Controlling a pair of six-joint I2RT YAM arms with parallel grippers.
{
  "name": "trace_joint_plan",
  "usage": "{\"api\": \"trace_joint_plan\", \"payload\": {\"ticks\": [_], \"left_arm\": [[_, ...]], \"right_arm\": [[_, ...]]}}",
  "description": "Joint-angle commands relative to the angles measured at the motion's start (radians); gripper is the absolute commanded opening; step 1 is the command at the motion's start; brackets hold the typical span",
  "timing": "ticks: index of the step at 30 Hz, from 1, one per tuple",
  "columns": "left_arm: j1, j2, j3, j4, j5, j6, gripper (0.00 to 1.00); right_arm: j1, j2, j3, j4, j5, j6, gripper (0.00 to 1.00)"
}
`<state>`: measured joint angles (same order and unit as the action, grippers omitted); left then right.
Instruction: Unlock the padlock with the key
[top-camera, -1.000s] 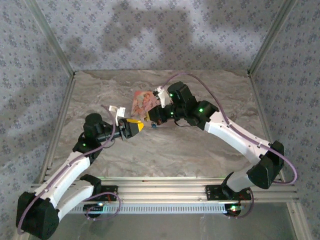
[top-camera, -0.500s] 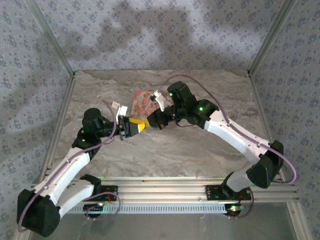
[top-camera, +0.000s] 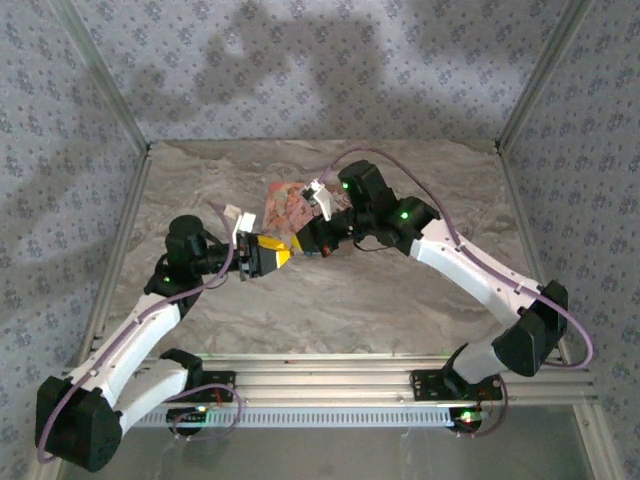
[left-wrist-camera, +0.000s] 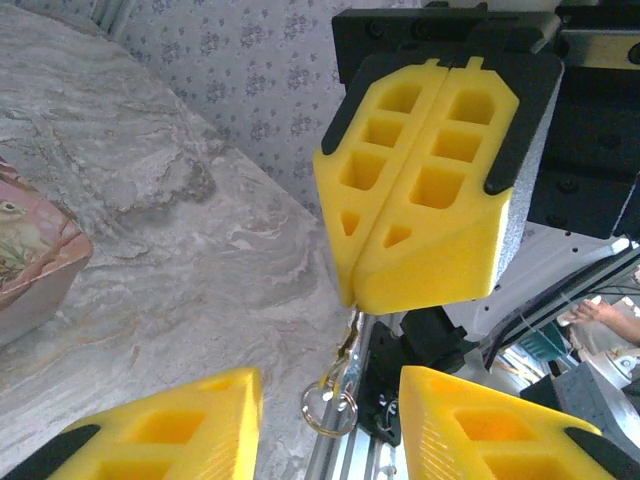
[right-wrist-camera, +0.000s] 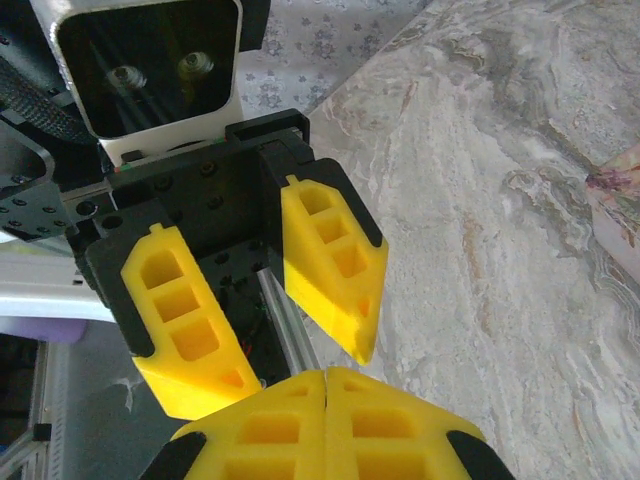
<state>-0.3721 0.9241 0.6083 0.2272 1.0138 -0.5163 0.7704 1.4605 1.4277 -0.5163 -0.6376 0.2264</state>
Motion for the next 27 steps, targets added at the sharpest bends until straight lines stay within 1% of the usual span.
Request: {"api": "trace_joint_plan", "payload": {"ticks": [1,7,9,16,18,19,23,24,27], "left_arm": [[0.006,0.002,0.025,0.026,0.026,-0.001,0.4],[-0.001,0.004,0.022,0.051,0.044,-0.013,0.41],[-0.001,0.005,0.022,0.053,0.049,-0.013,0.34],[-0.01,0.004,0.024,0.058,0.053,-0.013,0.01],[-0.01,0.0,0.024,0.055,0.041,-0.013,0.0],[-0.01,-0.006,0.023,0.048,0.022,-0.013,0.0],[-0.01,-0.023,0.01,0.034,-0.053,-0.019,0.0],[-0.01,-0.026,0.005,0.036,-0.069,-0.025,0.0],[-0.01,-0.031,-0.008,0.047,-0.097,-0.037,0.0]], "right_arm": [[-0.006,-0.003,0.004,0.031,-0.042,-0.012,0.0],[-0.01,0.001,0.0,0.051,-0.068,-0.005,0.0],[-0.009,0.0,-0.001,0.053,-0.071,-0.005,0.0],[-0.01,-0.001,-0.018,0.089,-0.082,0.024,0.0],[-0.011,-0.004,-0.028,0.11,-0.058,0.05,0.0],[-0.012,-0.009,-0.036,0.121,-0.028,0.073,0.06],[-0.024,-0.06,-0.107,0.225,0.089,0.212,0.38],[-0.025,-0.084,-0.14,0.271,0.117,0.259,0.41],[-0.024,-0.127,-0.224,0.388,0.171,0.365,0.4]]}}
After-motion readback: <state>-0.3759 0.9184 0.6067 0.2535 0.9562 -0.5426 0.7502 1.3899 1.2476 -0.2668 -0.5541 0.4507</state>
